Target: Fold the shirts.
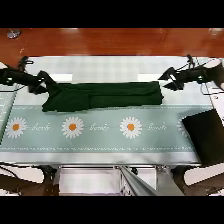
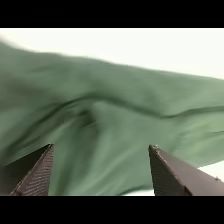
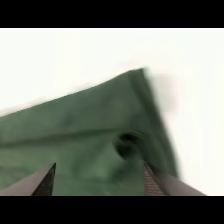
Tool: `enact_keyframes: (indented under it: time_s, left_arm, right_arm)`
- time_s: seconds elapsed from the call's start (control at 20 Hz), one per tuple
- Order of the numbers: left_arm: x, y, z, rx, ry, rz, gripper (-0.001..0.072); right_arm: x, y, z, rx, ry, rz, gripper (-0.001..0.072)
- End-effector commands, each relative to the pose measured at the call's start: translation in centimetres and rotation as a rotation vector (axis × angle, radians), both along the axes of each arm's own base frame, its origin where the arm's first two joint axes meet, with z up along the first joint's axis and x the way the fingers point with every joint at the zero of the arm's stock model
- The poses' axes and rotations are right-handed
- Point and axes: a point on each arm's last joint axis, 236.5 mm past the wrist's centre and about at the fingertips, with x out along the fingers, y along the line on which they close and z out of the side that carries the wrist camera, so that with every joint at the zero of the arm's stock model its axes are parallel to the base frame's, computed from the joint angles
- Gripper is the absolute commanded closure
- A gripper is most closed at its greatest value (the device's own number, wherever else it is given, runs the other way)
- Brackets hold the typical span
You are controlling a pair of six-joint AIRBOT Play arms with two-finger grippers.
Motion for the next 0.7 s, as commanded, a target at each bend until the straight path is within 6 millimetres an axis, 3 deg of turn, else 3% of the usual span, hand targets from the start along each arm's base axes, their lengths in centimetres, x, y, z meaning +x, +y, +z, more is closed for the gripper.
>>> enact_keyframes:
  time_s: [0.0, 0.1, 0.2, 0.35, 0.55, 0.6, 0.65]
  left_arm:
    - [-4.5, 7.7, 1.1, 0.182, 0.140, 0.079, 0.0008]
    - [-4.1, 8.4, 2.8, 0.195, 0.007, 0.172, 0.0008]
    - [-3.6, 6.2, 4.8, 0.179, -0.179, 0.236, 0.0008]
    - [-5.8, 0.1, 5.9, 0.147, -0.322, 0.212, 0.0008]
    - [-9.7, -9.8, 4.6, 0.072, -0.270, -0.041, 0.0008]
    - [-10.2, -12.0, 4.3, 0.063, -0.265, -0.103, 0.0010]
    - [-10.5, -14.0, 3.9, 0.061, -0.268, -0.160, 0.0017]
  right_arm:
    - [-3.4, -5.7, -0.4, -0.063, 0.115, 0.006, 0.0083]
    - [-4.5, -6.5, -2.5, -0.071, 0.168, -0.045, 0.0084]
    - [-4.4, -4.4, -4.3, -0.026, 0.168, -0.049, 0.0085]
    - [-3.3, -0.1, -5.4, 0.066, 0.152, -0.001, 0.0088]
    - [-2.6, 5.0, -5.5, 0.102, 0.148, 0.085, 0.0097]
    - [-2.3, 6.0, -5.3, 0.097, 0.136, 0.107, 0.0206]
    - [-1.9, 6.6, -4.8, 0.092, 0.119, 0.118, 0.0469]
